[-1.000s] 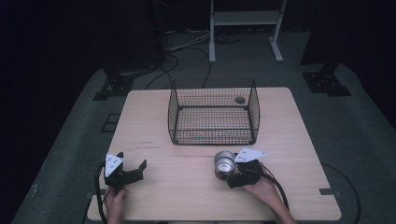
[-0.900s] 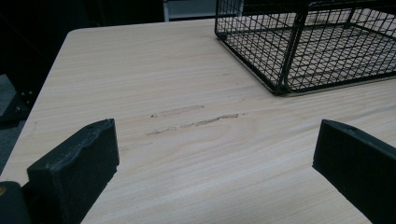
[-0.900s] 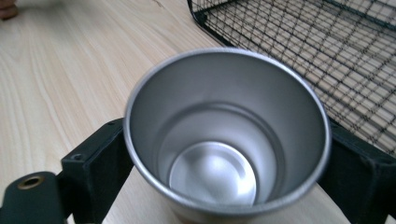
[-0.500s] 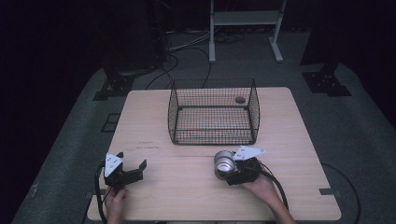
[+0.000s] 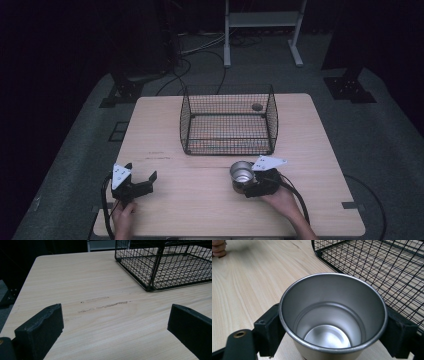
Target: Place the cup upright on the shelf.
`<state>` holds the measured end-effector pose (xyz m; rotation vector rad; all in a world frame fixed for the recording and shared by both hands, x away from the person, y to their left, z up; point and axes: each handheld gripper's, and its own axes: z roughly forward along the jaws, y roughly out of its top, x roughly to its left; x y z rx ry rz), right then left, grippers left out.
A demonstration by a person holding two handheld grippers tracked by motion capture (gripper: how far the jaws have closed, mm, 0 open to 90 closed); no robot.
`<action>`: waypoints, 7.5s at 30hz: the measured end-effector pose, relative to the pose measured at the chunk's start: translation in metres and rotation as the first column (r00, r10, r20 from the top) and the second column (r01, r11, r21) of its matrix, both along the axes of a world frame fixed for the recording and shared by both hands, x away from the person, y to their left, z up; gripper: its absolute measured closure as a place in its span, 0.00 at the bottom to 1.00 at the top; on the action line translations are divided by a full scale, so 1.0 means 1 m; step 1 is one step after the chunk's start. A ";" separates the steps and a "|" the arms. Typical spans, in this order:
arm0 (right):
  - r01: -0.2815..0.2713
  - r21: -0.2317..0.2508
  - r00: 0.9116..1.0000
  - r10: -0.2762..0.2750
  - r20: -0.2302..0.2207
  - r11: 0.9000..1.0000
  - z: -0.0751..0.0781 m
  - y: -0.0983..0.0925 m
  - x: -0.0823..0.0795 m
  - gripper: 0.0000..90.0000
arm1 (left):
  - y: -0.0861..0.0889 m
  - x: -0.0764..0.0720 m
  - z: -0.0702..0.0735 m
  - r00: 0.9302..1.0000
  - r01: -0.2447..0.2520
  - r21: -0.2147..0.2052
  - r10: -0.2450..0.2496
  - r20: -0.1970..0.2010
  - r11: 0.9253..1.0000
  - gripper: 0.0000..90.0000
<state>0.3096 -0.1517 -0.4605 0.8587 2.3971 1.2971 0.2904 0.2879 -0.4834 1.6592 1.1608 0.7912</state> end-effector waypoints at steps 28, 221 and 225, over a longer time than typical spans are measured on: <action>-0.014 0.132 1.000 0.018 -0.024 0.991 0.041 -0.024 0.018 0.20 | 0.000 0.000 0.000 1.000 0.001 0.004 -0.001 -0.001 1.000 0.00; 0.015 -0.292 0.973 -0.081 -0.216 0.956 0.050 0.072 0.224 0.14 | 0.005 -0.001 0.000 1.000 0.006 -0.050 -0.005 0.018 0.999 0.00; 0.015 -0.294 0.973 -0.082 -0.218 0.956 0.050 0.071 0.224 0.14 | 0.005 -0.001 0.000 1.000 0.006 -0.049 -0.006 0.018 0.999 0.00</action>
